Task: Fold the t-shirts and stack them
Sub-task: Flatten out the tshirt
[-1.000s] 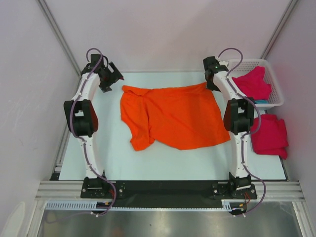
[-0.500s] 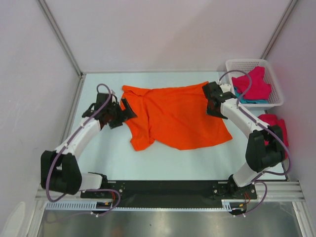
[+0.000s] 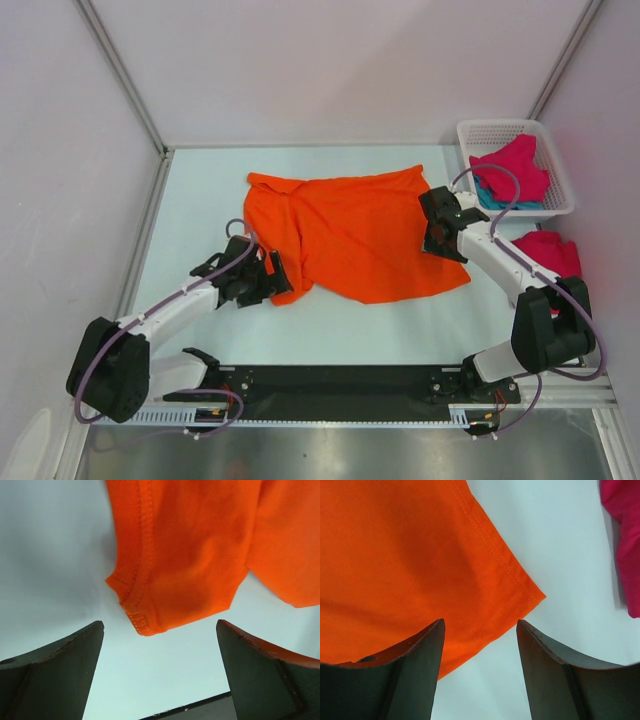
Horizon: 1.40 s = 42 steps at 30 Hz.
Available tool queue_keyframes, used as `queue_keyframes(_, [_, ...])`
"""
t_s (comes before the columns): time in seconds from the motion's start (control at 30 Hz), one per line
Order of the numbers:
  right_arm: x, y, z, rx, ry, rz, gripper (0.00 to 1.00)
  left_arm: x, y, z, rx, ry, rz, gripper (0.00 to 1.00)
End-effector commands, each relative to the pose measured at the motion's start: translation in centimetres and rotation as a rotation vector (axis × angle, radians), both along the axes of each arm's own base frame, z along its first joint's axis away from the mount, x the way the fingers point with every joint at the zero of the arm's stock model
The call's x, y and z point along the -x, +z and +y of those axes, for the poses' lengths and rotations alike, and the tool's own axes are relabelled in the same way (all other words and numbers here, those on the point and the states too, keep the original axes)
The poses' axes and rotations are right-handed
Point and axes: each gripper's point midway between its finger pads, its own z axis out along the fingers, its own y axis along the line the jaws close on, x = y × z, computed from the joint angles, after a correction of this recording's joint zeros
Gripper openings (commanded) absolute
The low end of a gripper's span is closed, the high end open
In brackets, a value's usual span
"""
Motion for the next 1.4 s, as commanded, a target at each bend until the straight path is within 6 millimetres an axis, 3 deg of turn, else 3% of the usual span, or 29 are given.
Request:
queue_keyframes(0.0, [0.2, 0.0, 0.0, -0.025, -0.015, -0.024, 0.64, -1.2, -0.2, 0.3, -0.01, 0.057, -0.071, 0.99])
queue_keyframes(0.23, [0.8, -0.4, 0.1, -0.027, -0.005, -0.008, 0.64, -0.7, -3.6, 0.3, -0.01, 0.086, -0.027, 0.99])
queue_keyframes(0.4, [0.8, -0.3, -0.1, -0.019, -0.004, -0.004, 0.64, -1.5, -4.6, -1.5, 0.029, 0.076, -0.032, 0.92])
queue_keyframes(0.5, [0.9, -0.3, -0.2, -0.013, -0.001, 0.002, 0.64, -1.6, -4.7, -3.4, 0.087, 0.023, -0.008, 0.63])
queue_keyframes(0.53, [0.9, -0.3, -0.2, -0.012, -0.002, 0.001, 0.64, -1.9, -4.3, -3.8, 0.103, 0.016, -0.014, 0.23])
queue_keyframes(0.6, [1.0, -0.3, -0.4, -0.006, -0.001, 0.004, 0.64, -1.9, -3.4, -4.4, 0.124, 0.009, -0.024, 0.02])
queue_keyframes(0.67, [1.0, -0.3, -0.7, -0.004, -0.006, 0.004, 0.64, -2.0, -2.1, -4.5, 0.127, 0.001, -0.031, 0.0])
queue_keyframes(0.73, [0.9, -0.4, -0.9, -0.007, -0.007, 0.007, 0.64, -3.3, 1.4, -4.8, 0.141, 0.0, -0.111, 0.0])
queue_keyframes(0.77, [0.9, -0.5, -0.8, -0.011, -0.007, 0.006, 0.64, -2.8, 1.9, -4.1, 0.108, -0.008, -0.096, 0.0])
queue_keyframes(0.83, [0.8, -0.9, -0.7, -0.016, -0.004, 0.015, 0.64, -3.7, 6.3, -3.5, 0.104, 0.011, -0.17, 0.0])
queue_keyframes(0.9, [0.7, -1.1, -0.5, -0.022, 0.0, 0.017, 0.64, -4.3, 9.4, -2.8, 0.116, 0.016, -0.227, 0.0])
queue_keyframes(0.93, [0.8, -1.4, -0.4, -0.025, -0.001, 0.023, 0.64, -5.2, 12.4, -2.1, 0.139, 0.037, -0.294, 0.0])
queue_keyframes(1.03, [0.9, -1.6, -0.3, -0.031, 0.001, 0.024, 0.64, -6.0, 14.9, -0.6, 0.138, 0.057, -0.33, 0.01])
queue_keyframes(1.2, [1.3, -2.1, -0.3, -0.035, 0.004, 0.035, 0.64, -6.8, 13.5, -0.3, 0.136, 0.038, -0.273, 0.07])
queue_keyframes(1.33, [1.5, -1.8, 0.0, -0.043, 0.009, 0.031, 0.64, -10.0, 12.1, -1.2, 0.138, 0.043, -0.269, 0.12])
queue_keyframes(1.37, [1.6, -1.7, 0.1, -0.043, 0.009, 0.032, 0.64, -10.9, 9.9, -1.5, 0.117, 0.033, -0.209, 0.13])
